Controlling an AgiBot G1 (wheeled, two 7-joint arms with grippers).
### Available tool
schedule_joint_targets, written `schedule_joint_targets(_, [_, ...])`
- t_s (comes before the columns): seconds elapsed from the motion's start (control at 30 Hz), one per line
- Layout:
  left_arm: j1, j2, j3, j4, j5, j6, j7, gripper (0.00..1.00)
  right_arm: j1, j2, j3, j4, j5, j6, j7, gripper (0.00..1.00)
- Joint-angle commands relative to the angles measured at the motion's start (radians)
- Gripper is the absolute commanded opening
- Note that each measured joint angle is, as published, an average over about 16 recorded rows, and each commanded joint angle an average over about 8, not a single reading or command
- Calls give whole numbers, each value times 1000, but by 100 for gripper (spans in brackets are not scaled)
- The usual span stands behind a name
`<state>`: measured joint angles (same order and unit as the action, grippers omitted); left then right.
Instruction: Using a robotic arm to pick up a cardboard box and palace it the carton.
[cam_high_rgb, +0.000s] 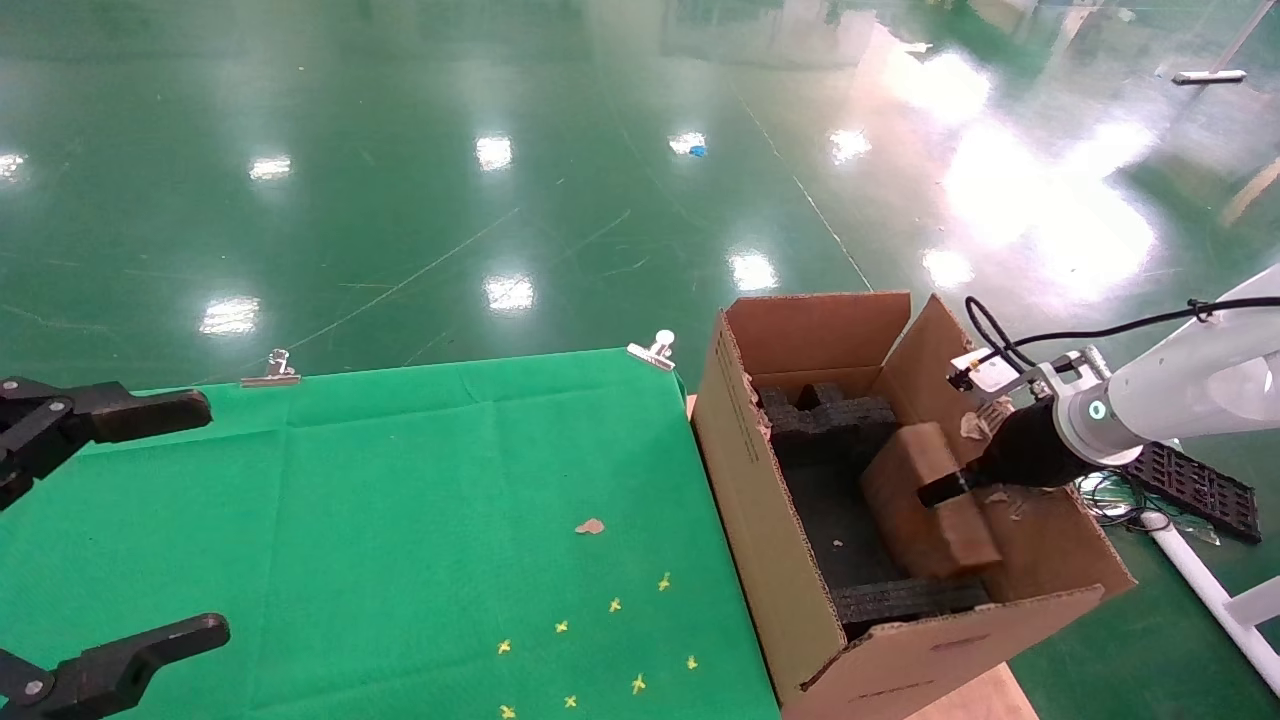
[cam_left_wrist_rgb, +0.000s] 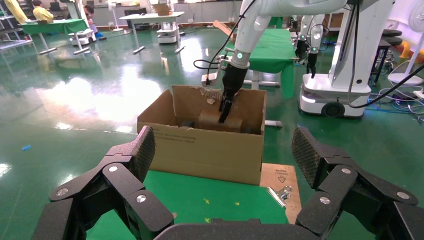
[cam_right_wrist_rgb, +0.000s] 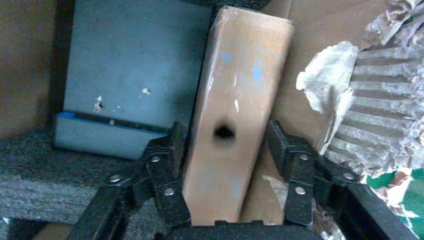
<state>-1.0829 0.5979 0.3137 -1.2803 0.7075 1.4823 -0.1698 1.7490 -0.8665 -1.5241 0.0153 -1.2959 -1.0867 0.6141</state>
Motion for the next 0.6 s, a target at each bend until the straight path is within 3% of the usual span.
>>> schedule_joint_targets(0.03, [0, 0, 0, 0, 0, 0, 0, 100, 3, -2, -3, -3, -4, 0, 0, 100])
schedule_joint_targets(0.27, [0, 0, 0, 0, 0, 0, 0, 100, 85, 1, -2, 11, -5, -26, -31, 100])
schedule_joint_targets(0.6, [0, 0, 1, 0, 0, 0, 0, 100, 352, 54, 39, 76, 45, -86, -179, 100])
